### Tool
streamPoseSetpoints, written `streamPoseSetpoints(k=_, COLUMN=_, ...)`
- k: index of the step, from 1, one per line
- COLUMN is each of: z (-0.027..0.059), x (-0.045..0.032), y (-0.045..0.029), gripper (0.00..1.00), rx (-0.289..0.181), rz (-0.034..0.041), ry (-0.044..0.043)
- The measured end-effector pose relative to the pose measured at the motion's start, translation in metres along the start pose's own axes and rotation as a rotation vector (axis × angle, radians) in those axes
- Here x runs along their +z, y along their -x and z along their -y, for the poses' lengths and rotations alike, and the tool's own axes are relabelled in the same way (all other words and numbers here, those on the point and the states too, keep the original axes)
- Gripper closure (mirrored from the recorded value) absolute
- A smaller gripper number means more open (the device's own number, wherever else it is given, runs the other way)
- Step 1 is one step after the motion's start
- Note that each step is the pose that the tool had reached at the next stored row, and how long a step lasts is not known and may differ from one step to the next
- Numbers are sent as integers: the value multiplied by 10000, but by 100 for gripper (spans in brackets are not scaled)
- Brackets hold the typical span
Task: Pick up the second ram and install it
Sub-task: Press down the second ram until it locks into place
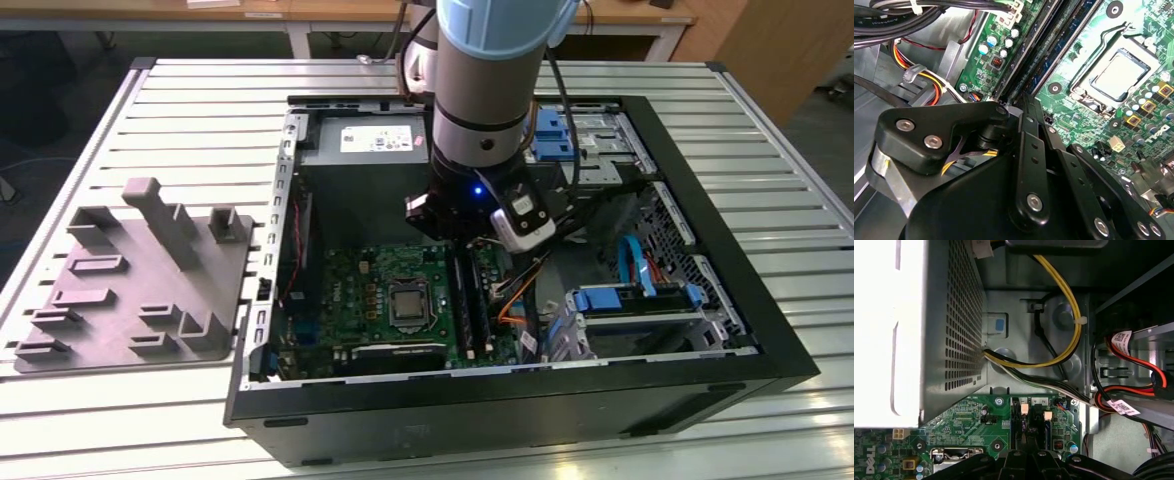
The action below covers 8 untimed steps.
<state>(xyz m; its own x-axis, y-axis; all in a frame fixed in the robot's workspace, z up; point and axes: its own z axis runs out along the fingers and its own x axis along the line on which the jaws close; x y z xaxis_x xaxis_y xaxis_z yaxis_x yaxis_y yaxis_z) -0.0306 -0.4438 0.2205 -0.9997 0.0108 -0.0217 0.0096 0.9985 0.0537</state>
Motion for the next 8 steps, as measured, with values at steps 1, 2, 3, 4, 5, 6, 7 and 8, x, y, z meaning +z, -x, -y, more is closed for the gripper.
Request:
streamPoseSetpoints(k=1, z=0, x=6, y=0, gripper=90, rx=-1, rz=5, ry=1)
streamPoseSetpoints(k=2, z=1, x=7, y=0, gripper=90, rx=0, rz=6, ry=-1)
streamPoseSetpoints(k=3, z=1, x=7, y=0, gripper=90, rx=-1, rz=6, ry=-2)
streamPoseSetpoints(k=4, z=1, x=7, y=0, gripper=90, rx=-1, rz=7, ry=-3)
streamPoseSetpoints(k=5, z=1, x=8, y=0, gripper=90, rx=-1, rz=7, ry=-2)
streamPoseSetpoints(k=6, z=0, x=9, y=0, gripper=90, rx=-1, rz=8, ry=0)
streamPoseSetpoints(k=7, z=1, x=9, y=0, gripper=90, rx=-1, rz=8, ry=0)
streamPoseSetpoints(k=8, z=1, x=13, y=0, gripper=90, rx=-1, rz=9, ry=1)
